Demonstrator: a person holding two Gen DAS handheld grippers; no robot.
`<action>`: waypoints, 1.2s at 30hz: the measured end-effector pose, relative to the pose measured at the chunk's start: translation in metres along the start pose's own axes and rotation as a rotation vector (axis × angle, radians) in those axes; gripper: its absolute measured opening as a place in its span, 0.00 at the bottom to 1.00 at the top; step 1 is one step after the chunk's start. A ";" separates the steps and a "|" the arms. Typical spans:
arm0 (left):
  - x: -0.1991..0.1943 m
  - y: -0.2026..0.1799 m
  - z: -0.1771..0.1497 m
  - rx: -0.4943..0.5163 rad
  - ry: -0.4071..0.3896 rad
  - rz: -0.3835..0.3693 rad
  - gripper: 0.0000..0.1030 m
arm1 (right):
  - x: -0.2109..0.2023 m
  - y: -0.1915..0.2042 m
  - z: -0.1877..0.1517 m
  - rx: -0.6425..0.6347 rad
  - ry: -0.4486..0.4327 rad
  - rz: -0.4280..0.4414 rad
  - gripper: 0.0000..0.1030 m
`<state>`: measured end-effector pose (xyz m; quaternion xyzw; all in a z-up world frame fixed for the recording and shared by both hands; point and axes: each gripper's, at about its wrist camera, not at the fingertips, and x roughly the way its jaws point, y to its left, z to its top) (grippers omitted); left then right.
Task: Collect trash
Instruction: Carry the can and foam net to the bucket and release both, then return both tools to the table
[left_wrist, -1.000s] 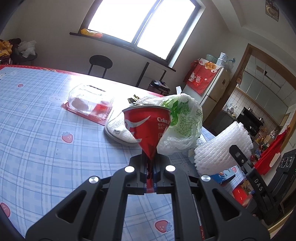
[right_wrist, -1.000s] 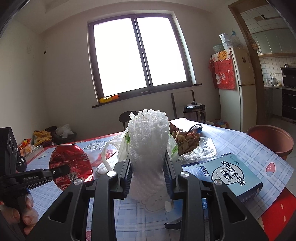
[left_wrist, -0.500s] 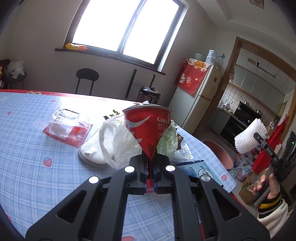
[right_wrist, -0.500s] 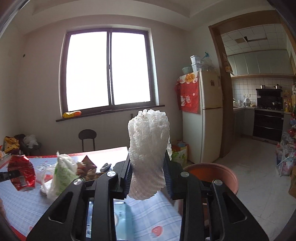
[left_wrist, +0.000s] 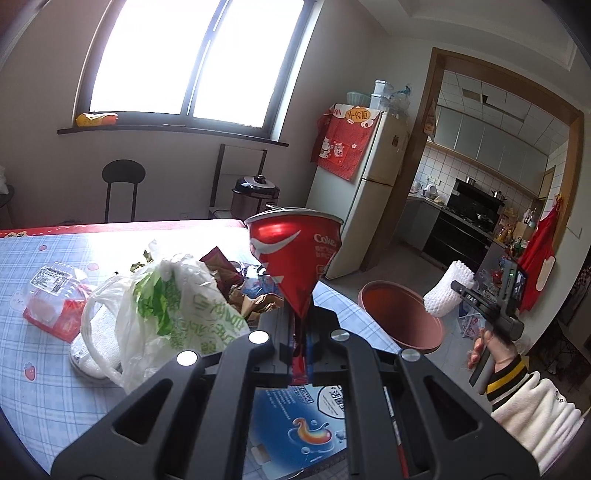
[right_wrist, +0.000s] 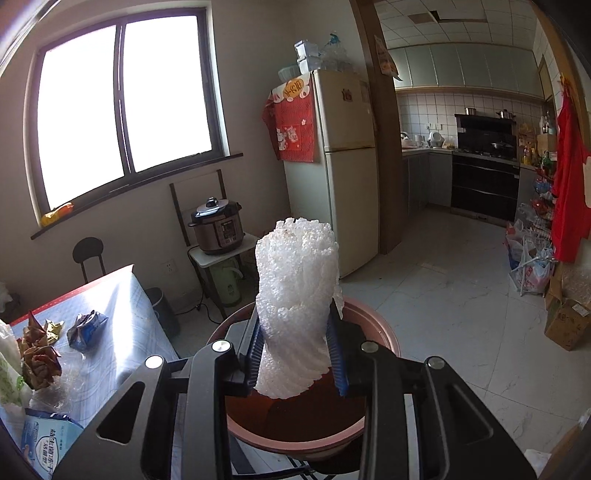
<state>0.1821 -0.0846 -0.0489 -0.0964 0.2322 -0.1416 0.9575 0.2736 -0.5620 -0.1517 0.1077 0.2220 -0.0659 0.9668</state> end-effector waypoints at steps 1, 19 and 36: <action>0.006 -0.005 0.001 0.004 0.006 -0.005 0.08 | 0.006 -0.002 -0.001 0.013 0.015 0.000 0.43; 0.136 -0.152 0.018 0.137 0.214 -0.240 0.08 | -0.048 -0.026 -0.023 0.026 -0.001 -0.026 0.95; 0.272 -0.268 0.028 0.151 0.185 -0.356 0.89 | -0.064 -0.065 -0.054 0.091 0.058 -0.083 0.95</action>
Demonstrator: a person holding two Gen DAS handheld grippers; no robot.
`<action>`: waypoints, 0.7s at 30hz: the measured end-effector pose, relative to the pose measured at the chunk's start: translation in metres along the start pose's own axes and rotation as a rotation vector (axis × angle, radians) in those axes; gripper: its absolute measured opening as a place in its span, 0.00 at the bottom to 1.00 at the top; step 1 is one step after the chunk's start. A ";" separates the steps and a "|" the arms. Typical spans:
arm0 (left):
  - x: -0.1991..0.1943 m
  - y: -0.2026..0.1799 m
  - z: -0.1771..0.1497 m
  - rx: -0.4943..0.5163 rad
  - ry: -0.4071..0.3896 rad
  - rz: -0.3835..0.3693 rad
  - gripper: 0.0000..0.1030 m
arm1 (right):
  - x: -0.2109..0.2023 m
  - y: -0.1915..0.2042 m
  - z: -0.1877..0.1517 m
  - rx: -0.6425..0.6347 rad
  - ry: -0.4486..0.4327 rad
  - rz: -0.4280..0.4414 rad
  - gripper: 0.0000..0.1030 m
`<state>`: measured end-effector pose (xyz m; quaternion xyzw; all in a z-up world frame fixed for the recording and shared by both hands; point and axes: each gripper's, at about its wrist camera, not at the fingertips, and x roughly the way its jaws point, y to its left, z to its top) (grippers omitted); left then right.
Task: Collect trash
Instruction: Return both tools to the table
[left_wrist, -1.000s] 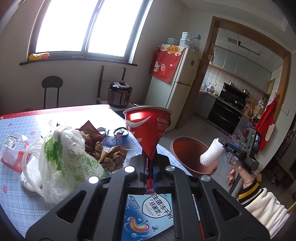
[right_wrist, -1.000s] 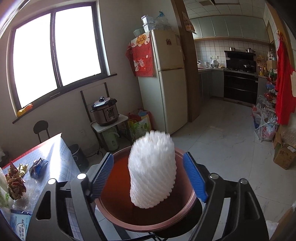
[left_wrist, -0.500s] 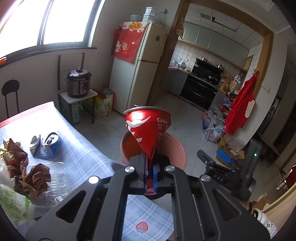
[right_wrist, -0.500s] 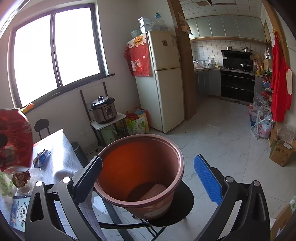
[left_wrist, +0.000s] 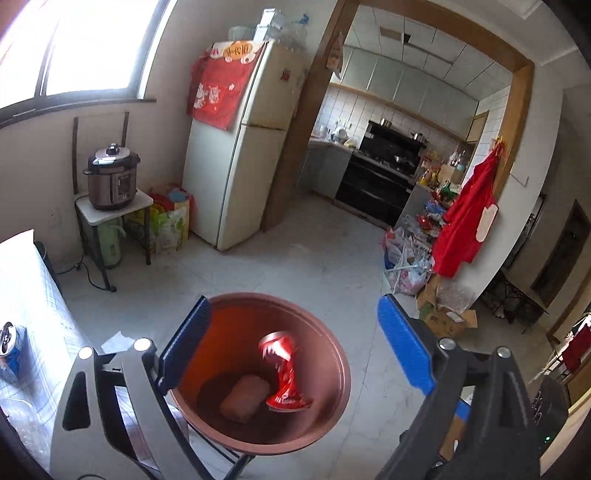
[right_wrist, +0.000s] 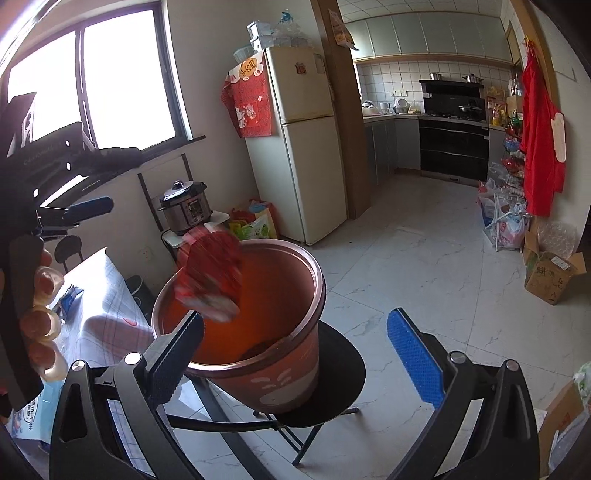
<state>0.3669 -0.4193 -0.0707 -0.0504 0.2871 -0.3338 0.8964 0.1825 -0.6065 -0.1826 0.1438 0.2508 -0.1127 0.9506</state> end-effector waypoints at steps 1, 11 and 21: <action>-0.003 0.001 0.000 0.012 0.009 -0.001 0.89 | -0.003 0.001 -0.001 0.000 -0.001 0.002 0.95; -0.099 0.024 -0.012 0.090 -0.015 0.156 0.94 | -0.054 0.038 0.004 -0.010 -0.042 0.032 0.95; -0.240 0.062 -0.039 0.101 -0.092 0.327 0.95 | -0.114 0.113 -0.002 -0.050 -0.098 0.120 0.95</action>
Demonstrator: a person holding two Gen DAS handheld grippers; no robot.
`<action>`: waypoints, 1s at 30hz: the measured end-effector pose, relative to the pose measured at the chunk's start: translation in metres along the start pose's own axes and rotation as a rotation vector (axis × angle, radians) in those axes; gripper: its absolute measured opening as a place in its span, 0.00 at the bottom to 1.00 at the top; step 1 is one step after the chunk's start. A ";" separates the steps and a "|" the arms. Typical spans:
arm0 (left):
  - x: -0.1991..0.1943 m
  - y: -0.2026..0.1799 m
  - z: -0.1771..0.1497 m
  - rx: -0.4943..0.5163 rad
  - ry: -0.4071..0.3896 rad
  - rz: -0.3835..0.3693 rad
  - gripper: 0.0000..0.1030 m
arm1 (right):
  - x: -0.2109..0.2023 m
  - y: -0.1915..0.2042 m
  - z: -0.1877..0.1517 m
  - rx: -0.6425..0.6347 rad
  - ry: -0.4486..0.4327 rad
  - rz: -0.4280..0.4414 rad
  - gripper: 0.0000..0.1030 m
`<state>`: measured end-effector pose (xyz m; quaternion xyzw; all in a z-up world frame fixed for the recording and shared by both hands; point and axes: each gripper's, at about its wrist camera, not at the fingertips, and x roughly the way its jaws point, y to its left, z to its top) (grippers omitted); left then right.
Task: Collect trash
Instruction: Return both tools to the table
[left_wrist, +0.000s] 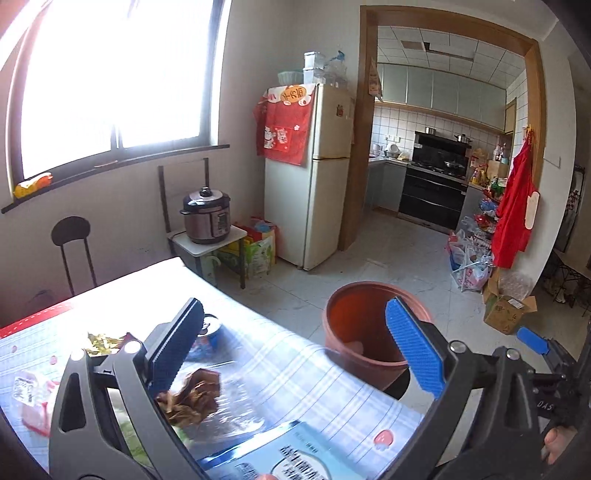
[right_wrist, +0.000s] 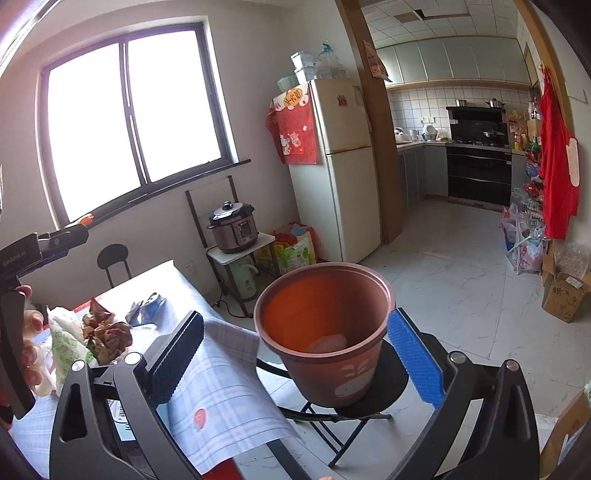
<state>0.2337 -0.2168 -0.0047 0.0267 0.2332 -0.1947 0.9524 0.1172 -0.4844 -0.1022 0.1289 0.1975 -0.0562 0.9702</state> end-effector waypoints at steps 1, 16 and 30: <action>-0.011 0.009 -0.004 0.003 -0.003 0.019 0.95 | -0.004 0.007 -0.001 -0.001 -0.002 0.006 0.95; -0.159 0.120 -0.080 -0.095 0.006 0.175 0.95 | -0.053 0.093 -0.028 -0.051 0.009 0.017 0.95; -0.205 0.181 -0.147 -0.131 0.013 0.241 0.95 | -0.056 0.152 -0.066 -0.097 0.066 0.039 0.95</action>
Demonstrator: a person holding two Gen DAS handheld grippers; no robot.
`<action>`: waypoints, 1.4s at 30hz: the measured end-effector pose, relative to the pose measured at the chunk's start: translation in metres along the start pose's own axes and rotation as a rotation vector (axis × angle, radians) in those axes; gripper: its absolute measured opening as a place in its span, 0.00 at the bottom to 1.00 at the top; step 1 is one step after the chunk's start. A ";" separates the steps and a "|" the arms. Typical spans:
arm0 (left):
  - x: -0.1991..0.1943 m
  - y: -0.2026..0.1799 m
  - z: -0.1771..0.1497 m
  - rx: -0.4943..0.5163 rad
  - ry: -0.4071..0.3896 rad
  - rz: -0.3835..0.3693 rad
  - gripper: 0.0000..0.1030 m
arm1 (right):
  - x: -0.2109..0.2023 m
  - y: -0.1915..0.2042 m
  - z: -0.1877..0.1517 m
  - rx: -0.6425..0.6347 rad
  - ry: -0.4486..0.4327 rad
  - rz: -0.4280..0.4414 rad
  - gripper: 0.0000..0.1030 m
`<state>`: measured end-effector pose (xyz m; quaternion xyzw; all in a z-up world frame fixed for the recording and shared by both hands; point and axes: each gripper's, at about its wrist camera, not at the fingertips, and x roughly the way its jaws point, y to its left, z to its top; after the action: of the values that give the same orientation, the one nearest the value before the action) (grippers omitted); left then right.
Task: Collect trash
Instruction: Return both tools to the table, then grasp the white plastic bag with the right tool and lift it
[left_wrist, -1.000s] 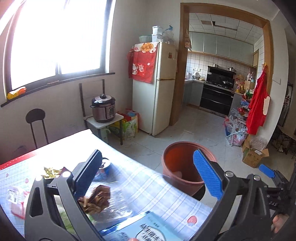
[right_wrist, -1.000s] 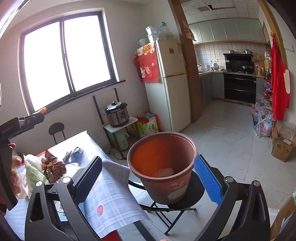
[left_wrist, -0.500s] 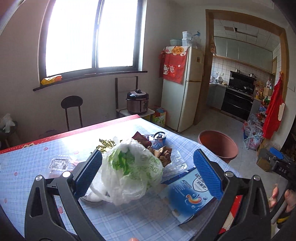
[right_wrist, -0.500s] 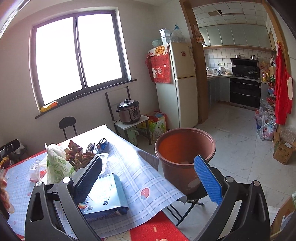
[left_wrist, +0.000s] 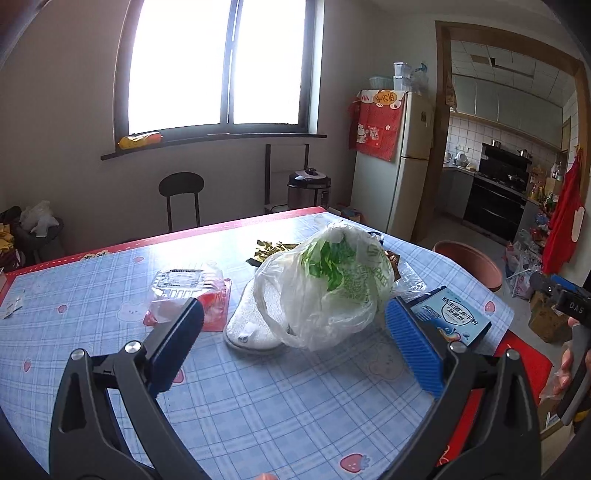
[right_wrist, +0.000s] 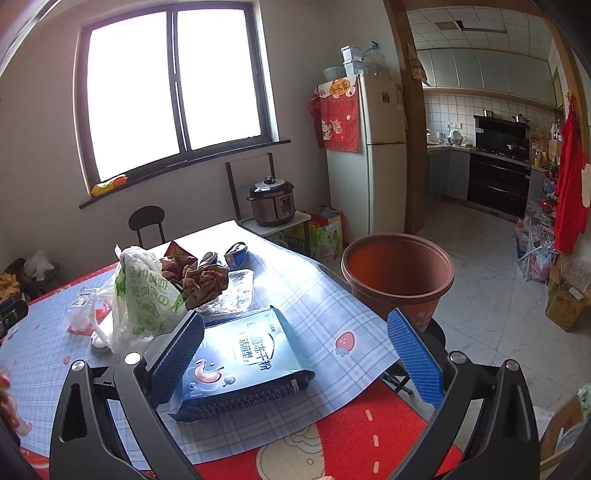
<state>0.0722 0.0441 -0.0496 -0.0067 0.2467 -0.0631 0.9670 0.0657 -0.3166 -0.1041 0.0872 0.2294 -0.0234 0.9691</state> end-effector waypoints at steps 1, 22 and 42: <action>0.001 0.004 -0.003 -0.008 0.000 0.004 0.95 | 0.003 0.004 -0.003 0.002 0.005 0.016 0.95; 0.051 0.114 -0.060 -0.350 0.037 0.176 0.95 | 0.108 0.154 0.006 -0.221 0.104 0.208 0.95; 0.050 0.112 -0.064 -0.321 0.010 0.251 0.95 | 0.170 0.203 0.005 -0.256 0.178 0.164 0.55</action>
<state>0.0979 0.1501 -0.1345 -0.1295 0.2573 0.0983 0.9526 0.2370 -0.1192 -0.1438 -0.0170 0.3076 0.0931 0.9468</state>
